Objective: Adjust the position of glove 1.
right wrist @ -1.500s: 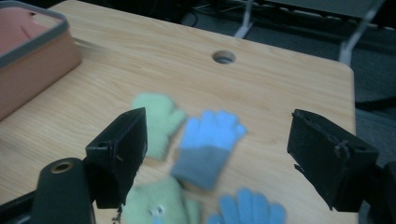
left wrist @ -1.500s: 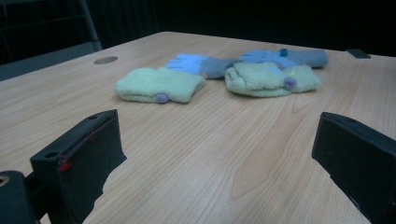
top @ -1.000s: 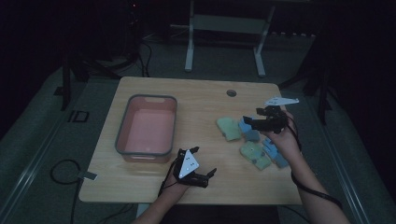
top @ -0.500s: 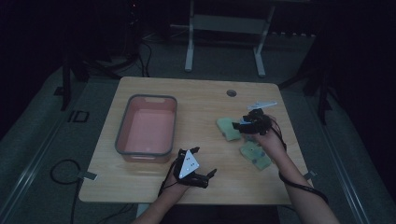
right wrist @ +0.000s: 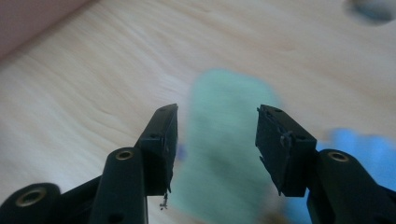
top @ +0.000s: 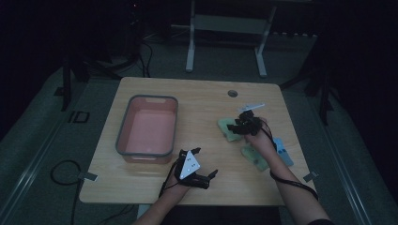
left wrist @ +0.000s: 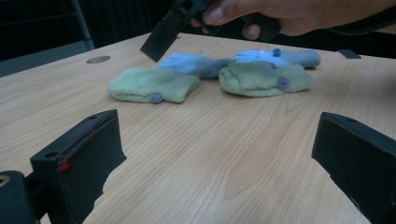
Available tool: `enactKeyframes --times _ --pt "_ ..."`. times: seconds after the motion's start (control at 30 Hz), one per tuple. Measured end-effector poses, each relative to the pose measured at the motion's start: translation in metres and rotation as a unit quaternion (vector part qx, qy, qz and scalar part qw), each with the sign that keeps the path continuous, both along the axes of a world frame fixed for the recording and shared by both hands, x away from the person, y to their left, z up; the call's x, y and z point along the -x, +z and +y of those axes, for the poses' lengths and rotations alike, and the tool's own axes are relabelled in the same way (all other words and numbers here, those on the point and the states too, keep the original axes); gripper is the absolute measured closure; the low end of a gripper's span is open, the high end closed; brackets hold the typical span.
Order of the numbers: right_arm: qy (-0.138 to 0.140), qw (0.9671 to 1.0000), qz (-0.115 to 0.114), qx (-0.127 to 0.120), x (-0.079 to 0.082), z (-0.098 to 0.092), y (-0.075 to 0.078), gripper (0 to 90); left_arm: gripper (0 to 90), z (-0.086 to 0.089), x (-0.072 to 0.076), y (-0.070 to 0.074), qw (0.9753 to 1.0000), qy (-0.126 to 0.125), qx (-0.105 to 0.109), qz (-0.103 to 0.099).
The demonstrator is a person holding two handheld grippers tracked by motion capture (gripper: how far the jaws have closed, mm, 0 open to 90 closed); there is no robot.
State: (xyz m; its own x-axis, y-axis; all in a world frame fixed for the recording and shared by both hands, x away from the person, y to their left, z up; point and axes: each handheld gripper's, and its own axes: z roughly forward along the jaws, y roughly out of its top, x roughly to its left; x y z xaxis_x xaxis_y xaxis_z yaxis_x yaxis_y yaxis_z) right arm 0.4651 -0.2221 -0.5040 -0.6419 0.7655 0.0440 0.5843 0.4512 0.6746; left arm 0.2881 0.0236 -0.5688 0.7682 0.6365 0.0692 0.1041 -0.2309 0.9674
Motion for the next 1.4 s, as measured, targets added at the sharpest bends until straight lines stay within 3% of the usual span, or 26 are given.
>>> enactKeyframes --times 0.07,0.1,0.13,0.17,0.2,0.23,0.27,0.3,0.33,0.4,0.47,0.63,0.77,0.8,0.87,0.9,0.93,0.97,1.03,1.07,1.13,1.2,1.27,1.3,1.37,1.4 --pt "0.000 0.9995 -0.011 0.028 -0.003 0.004 -0.003 53.1 2.1 0.000 0.000 0.000 1.0000 0.000 0.001 0.002" --pt "-0.001 0.9999 0.010 0.009 -0.007 0.004 -0.004 54.3 2.1 0.001 0.000 0.000 1.0000 -0.001 0.002 0.004" --pt "0.007 0.9999 0.010 0.010 -0.009 0.006 -0.005 56.0 2.1 0.001 -0.001 0.000 1.0000 -0.002 0.003 0.005" --pt "0.005 0.9995 -0.012 0.030 -0.009 0.008 -0.006 58.7 2.1 0.001 -0.001 0.000 1.0000 -0.001 0.005 0.005" --pt "0.000 0.9998 0.001 0.020 -0.012 0.008 -0.008 58.5 2.1 0.001 -0.001 0.000 1.0000 -0.001 0.005 0.005" --pt "0.009 0.9995 0.030 0.006 -0.016 0.008 -0.011 58.6 2.1 0.001 -0.001 0.000 1.0000 -0.003 0.004 0.005" --pt "0.006 0.9994 0.003 0.034 -0.015 0.010 -0.013 61.7 2.1 0.001 -0.001 0.000 1.0000 -0.002 0.004 0.004" --pt "0.005 0.9990 0.005 0.044 -0.018 0.011 -0.017 60.9 2.1 0.001 -0.001 0.000 1.0000 -0.003 0.004 0.004" --pt "0.008 0.9985 0.046 0.029 -0.022 0.010 -0.022 62.3 2.0 0.001 -0.001 0.000 1.0000 -0.002 0.004 0.005" --pt "0.005 0.9958 0.004 0.091 -0.020 0.014 -0.032 69.6 2.1 0.001 0.000 0.000 1.0000 0.000 0.004 0.004" --pt "0.000 0.9975 0.012 0.070 -0.021 0.012 -0.033 73.5 2.1 0.001 0.000 0.000 1.0000 -0.001 0.003 0.002" --pt "-0.009 0.9970 -0.013 0.076 -0.017 0.016 -0.037 80.8 2.1 0.001 0.000 0.000 1.0000 0.001 0.004 0.004" --pt "-0.039 0.9980 0.005 0.050 -0.018 0.017 -0.036 86.0 2.1 0.000 0.001 0.000 1.0000 -0.002 0.001 0.000" --pt "-0.041 0.9976 -0.001 0.056 -0.017 0.018 -0.034 86.5 2.1 0.000 0.001 0.000 1.0000 -0.003 0.003 0.001" --pt "-0.054 0.9974 0.012 0.046 -0.014 0.021 -0.029 87.5 2.1 0.001 0.000 0.000 1.0000 -0.001 0.005 0.002" --pt "-0.062 0.9968 -0.008 0.049 -0.010 0.022 -0.024 87.5 2.1 0.001 0.000 0.000 1.0000 -0.002 0.006 0.002" --pt "-0.062 0.9968 -0.008 0.049 -0.010 0.022 -0.024 87.5 2.1 0.001 0.000 0.000 1.0000 -0.002 0.006 0.002" --pt "-0.066 0.9968 0.005 0.044 -0.008 0.023 -0.021 87.6 2.1 0.001 0.000 0.000 1.0000 0.000 0.005 0.003" --pt "-0.074 0.9963 -0.014 0.042 0.001 0.027 -0.006 87.7 2.1 0.001 0.000 0.000 1.0000 0.000 0.006 0.003" --pt "-0.087 0.9961 -0.012 0.009 0.009 0.027 0.010 87.7 2.1 0.001 0.000 0.000 1.0000 0.000 0.006 0.003" --pt "-0.088 0.9959 -0.018 0.014 0.011 0.027 0.014 87.7 2.1 0.001 0.000 0.000 1.0000 0.000 0.006 0.002" --pt "-0.086 0.9959 -0.027 0.010 0.020 0.030 0.028 87.7 2.1 0.001 0.000 0.000 1.0000 -0.001 0.004 0.003" --pt "-0.085 0.9950 -0.046 0.025 0.029 0.033 0.040 87.7 2.1 0.001 0.000 0.000 1.0000 0.000 0.008 0.004" --pt "-0.088 0.9953 -0.039 0.009 0.033 0.033 0.045 87.7 2.1 0.001 0.000 0.000 1.0000 -0.001 0.007 0.004" --pt "-0.090 0.9948 -0.046 0.014 0.042 0.033 0.053 87.8 2.1 0.001 0.000 0.000 1.0000 0.000 0.007 0.003" --pt "-0.093 0.9949 -0.040 0.003 0.047 0.032 0.055 87.8 2.1 0.001 0.000 0.000 1.0000 -0.001 0.007 0.002"
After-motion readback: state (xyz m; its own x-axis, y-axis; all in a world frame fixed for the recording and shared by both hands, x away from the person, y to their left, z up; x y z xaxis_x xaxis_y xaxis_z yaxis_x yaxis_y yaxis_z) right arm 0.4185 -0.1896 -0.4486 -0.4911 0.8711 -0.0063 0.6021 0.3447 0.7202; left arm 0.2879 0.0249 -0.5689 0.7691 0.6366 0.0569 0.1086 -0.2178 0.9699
